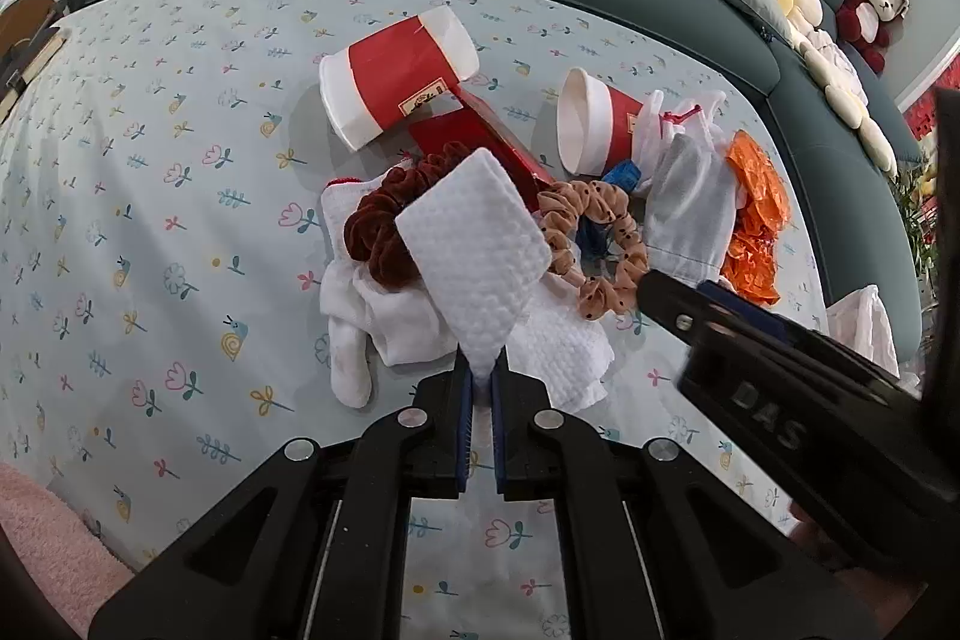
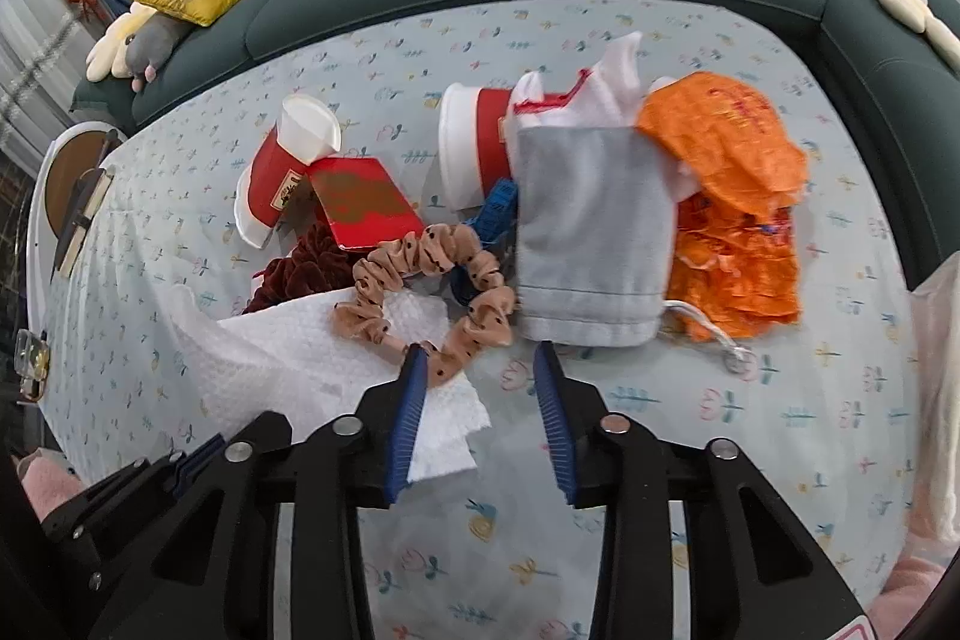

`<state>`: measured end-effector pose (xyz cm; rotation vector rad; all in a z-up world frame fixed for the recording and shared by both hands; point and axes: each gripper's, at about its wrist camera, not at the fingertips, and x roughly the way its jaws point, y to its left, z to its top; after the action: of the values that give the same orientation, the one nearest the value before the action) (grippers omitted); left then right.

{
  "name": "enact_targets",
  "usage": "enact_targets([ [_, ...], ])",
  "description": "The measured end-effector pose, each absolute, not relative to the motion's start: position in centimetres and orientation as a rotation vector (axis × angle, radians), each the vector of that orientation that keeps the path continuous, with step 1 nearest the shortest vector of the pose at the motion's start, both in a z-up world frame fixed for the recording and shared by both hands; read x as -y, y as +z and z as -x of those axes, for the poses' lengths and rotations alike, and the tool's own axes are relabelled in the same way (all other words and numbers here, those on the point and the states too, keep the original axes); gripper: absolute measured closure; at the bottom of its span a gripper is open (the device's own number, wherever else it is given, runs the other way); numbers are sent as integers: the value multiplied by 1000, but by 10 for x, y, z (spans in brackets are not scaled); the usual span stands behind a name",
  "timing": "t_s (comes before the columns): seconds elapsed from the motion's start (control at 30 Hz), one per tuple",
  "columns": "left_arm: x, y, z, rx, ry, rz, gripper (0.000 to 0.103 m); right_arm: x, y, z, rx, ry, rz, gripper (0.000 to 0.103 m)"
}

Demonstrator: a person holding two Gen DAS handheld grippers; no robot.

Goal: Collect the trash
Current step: 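Grasp the white tissue with the left tool while the right grasps the tan scrunchie, then lift the tan scrunchie with the right tool while the left lifts the tissue toward the bin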

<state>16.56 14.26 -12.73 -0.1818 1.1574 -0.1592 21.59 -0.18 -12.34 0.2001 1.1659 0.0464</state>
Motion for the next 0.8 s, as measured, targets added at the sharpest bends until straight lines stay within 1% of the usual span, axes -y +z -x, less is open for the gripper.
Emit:
enact_targets([
  [0.1, -146, -131, -168, -1164, -156, 195, 98, -1, -131, -221, -1185, 52, -211, 73],
  [0.2, -150, -134, -171, -1170, -157, 204, 98, -4, -140, -226, -1201, 60, -228, 79],
  [0.4, -150, -137, -174, -1178, -158, 203, 98, -11, -160, -231, -1249, 74, -248, 92],
  [0.47, -149, -138, -174, -1179, -156, 201, 98, -10, -162, -230, -1254, 83, -253, 100],
  [0.8, -140, -126, -166, -1160, -167, 183, 98, 3, -134, -211, -1189, 111, -250, 102],
])
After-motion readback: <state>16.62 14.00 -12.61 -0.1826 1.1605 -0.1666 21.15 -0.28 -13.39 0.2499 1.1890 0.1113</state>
